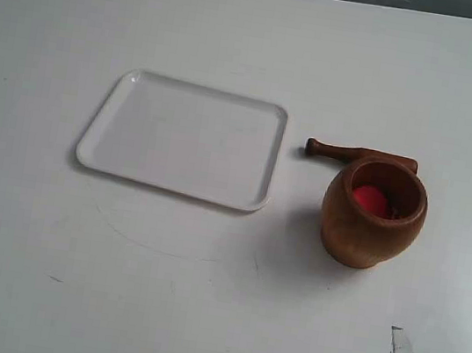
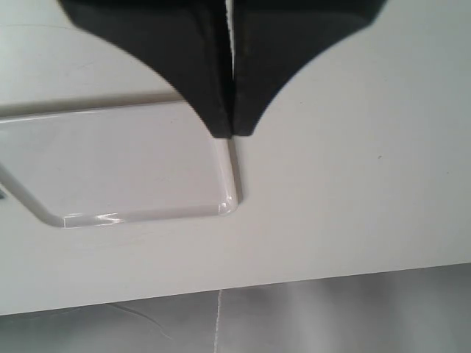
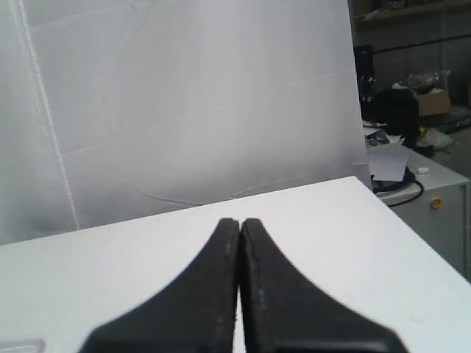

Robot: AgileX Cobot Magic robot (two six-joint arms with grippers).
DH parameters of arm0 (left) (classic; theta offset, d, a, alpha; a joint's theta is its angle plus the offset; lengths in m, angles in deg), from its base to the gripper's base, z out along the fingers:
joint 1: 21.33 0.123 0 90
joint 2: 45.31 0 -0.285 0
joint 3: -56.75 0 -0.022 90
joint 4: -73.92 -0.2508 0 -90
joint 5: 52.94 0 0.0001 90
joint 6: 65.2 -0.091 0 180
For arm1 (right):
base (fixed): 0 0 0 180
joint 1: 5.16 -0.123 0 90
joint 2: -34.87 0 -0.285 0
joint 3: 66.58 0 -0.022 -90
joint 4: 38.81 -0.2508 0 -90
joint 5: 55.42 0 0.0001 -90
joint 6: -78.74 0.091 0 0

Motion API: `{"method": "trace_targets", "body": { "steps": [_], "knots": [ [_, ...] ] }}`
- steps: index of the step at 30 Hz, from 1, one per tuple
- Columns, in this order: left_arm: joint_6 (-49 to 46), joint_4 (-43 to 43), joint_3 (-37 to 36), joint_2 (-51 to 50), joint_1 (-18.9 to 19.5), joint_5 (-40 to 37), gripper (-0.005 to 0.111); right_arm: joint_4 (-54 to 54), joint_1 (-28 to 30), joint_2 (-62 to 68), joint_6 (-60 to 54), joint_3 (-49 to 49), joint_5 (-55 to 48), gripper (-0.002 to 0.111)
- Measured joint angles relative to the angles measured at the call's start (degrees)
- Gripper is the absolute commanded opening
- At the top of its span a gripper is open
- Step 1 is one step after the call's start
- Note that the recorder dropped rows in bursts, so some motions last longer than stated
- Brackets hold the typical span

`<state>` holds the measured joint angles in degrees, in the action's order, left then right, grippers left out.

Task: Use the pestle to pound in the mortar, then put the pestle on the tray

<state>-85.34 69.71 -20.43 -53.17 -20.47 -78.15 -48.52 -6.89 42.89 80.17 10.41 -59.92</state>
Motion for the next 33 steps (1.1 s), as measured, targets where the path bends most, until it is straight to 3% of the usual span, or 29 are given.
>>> {"method": "trace_targets", "body": {
  "steps": [13,21,25,33],
  "knots": [
    [0.0,0.0,0.0,0.0,0.0,0.0,0.000,-11.6,0.0,-0.1,2.1,0.0,15.0,0.000],
    [0.0,0.0,0.0,0.0,0.0,0.0,0.000,-7.7,0.0,-0.2,1.4,-4.9,27.0,0.000],
    [0.0,0.0,0.0,0.0,0.0,0.0,0.000,-1.2,0.0,1.2,-2.2,-14.1,26.2,0.000],
    [0.0,0.0,0.0,0.0,0.0,0.0,0.000,13.5,0.0,17.1,-3.4,-35.6,10.6,0.000]
  ]
}}
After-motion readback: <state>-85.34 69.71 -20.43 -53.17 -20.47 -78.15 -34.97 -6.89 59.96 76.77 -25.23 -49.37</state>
